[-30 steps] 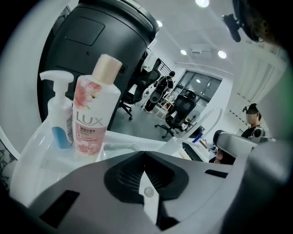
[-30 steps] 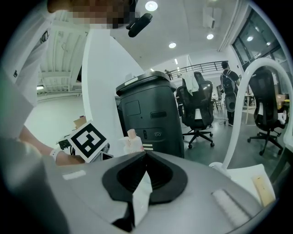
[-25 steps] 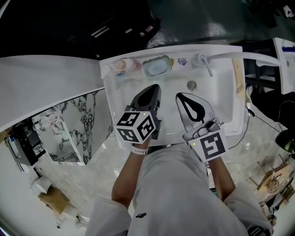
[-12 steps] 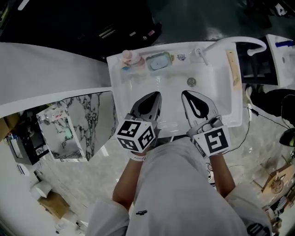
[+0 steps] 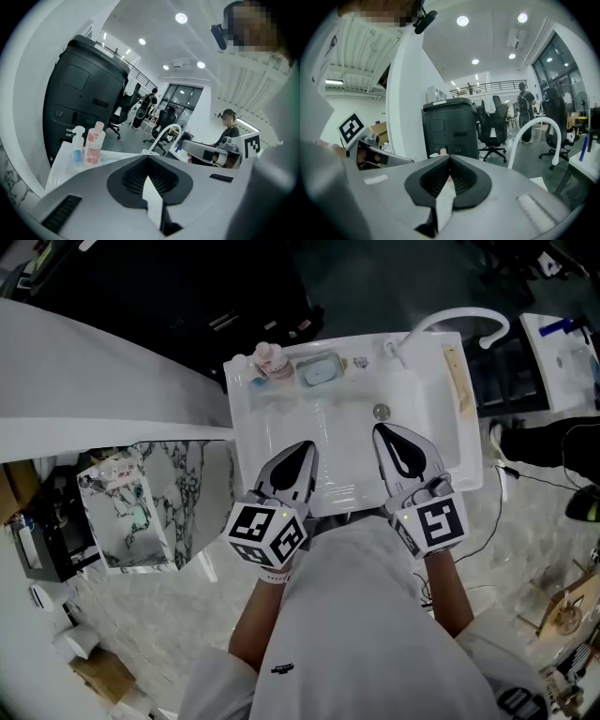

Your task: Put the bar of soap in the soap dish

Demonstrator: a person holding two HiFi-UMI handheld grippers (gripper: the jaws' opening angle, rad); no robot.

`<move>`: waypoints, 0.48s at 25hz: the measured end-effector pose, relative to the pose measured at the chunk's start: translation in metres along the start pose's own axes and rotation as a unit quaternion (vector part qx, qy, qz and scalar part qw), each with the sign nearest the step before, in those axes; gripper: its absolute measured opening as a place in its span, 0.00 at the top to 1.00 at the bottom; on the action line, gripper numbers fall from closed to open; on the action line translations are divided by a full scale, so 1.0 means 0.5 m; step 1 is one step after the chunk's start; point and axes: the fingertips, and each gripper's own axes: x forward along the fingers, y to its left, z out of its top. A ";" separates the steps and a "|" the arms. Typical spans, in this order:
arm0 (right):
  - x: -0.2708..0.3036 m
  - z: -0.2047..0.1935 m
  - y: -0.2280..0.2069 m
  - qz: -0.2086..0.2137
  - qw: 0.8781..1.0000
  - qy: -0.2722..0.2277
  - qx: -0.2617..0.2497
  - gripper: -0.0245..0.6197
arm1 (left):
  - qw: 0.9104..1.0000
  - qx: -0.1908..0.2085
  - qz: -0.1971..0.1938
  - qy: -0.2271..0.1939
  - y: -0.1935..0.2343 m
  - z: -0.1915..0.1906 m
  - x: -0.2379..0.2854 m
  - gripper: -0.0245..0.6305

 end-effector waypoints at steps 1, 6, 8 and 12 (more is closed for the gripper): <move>-0.009 0.002 0.004 0.002 1.000 0.001 -0.007 0.94 | 1.000 0.001 0.000 -0.004 -0.005 0.003 -0.010 0.95; -0.041 0.026 0.021 0.001 1.000 -0.005 -0.019 0.94 | 1.000 0.007 0.001 -0.030 -0.023 0.028 -0.060 0.95; -0.052 0.035 0.028 0.002 1.000 -0.013 -0.019 0.94 | 0.999 0.008 0.002 -0.040 -0.025 0.036 -0.078 0.95; -0.073 0.049 0.043 0.008 0.999 -0.023 -0.025 0.94 | 0.998 0.008 0.005 -0.059 -0.030 0.050 -0.113 0.95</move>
